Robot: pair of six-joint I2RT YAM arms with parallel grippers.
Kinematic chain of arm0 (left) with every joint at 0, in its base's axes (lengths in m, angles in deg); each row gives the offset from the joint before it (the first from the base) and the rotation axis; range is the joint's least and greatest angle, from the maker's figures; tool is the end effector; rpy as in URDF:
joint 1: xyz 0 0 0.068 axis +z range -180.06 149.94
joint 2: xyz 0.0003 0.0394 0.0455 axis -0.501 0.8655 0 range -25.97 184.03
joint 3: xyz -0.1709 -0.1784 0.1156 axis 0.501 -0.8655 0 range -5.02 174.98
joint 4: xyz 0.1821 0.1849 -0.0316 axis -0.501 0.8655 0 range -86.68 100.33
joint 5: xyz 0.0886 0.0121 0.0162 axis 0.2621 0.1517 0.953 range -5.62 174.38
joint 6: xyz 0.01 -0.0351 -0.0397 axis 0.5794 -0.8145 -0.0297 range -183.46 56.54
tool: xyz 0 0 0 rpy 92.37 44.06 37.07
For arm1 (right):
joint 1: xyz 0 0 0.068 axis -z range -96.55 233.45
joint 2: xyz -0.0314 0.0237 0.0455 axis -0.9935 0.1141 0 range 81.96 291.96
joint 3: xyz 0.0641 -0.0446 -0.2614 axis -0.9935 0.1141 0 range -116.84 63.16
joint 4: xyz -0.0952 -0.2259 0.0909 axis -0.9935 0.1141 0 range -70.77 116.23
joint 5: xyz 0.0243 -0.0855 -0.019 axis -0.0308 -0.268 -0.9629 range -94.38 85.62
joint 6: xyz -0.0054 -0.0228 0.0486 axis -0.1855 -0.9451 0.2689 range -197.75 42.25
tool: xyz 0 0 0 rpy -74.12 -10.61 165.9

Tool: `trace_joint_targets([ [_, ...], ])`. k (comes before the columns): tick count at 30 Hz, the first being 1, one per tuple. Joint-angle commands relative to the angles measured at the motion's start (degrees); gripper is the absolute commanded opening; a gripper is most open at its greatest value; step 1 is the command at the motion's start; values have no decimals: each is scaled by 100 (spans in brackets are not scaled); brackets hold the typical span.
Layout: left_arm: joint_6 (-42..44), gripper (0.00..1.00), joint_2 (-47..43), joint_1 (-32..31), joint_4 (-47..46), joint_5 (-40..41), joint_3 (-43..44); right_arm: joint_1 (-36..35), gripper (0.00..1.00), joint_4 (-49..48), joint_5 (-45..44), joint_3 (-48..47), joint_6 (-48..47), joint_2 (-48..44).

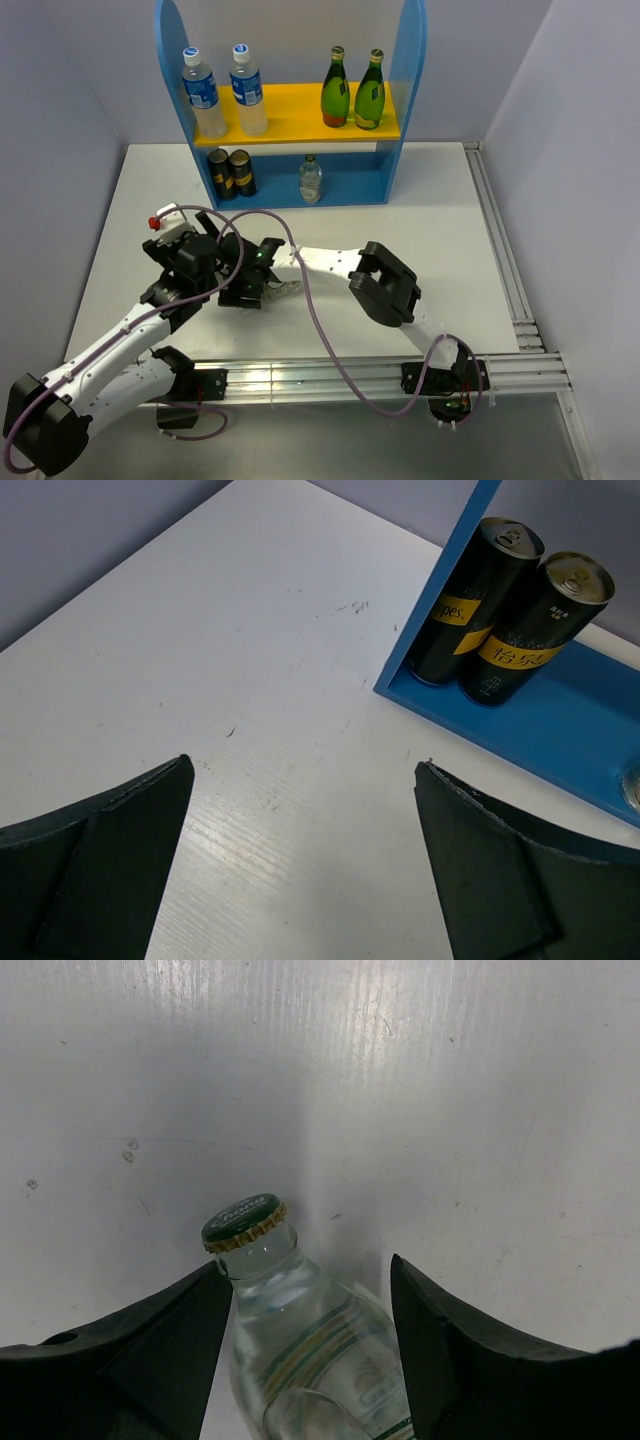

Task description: Place and organize the beverage onto the shelf

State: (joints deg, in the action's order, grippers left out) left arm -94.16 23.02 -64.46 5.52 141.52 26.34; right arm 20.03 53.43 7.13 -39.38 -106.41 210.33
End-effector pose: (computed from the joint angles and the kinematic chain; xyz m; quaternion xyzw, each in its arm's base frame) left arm 0.1705 -0.0804 0.2640 -0.2515 0.7271 0.0583 0.6361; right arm 0.2106 0.4369 0.1733 -0.7098 0.6485 0.1693 0.2166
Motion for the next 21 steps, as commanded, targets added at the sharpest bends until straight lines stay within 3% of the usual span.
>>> trace_joint_targets([
  [1, -138, 99, -224, -867, -62, -2498, 37, 849, 70, -343, -113, -302, 695, 926],
  [10, -147, 99, -223, -867, -44, -2463, 37, 471, 49, -545, -333, -398, 968, 1321],
  [11, -147, 99, -241, -867, -26, -2454, 37, 410, 41, -537, -368, -468, 994, 1365],
  [16, -147, 99, -259, -859, -18, -2445, 20, 313, 31, -589, -474, -565, 1074, 1550],
  [18, -147, 99, -250, -859, -52, -2454, 11, 278, 22, -598, -474, -591, 1100, 1620],
  [21, -156, 99, -180, -859, -61, -2463, 20, 207, 25, -440, -526, -802, 1074, 1804],
])
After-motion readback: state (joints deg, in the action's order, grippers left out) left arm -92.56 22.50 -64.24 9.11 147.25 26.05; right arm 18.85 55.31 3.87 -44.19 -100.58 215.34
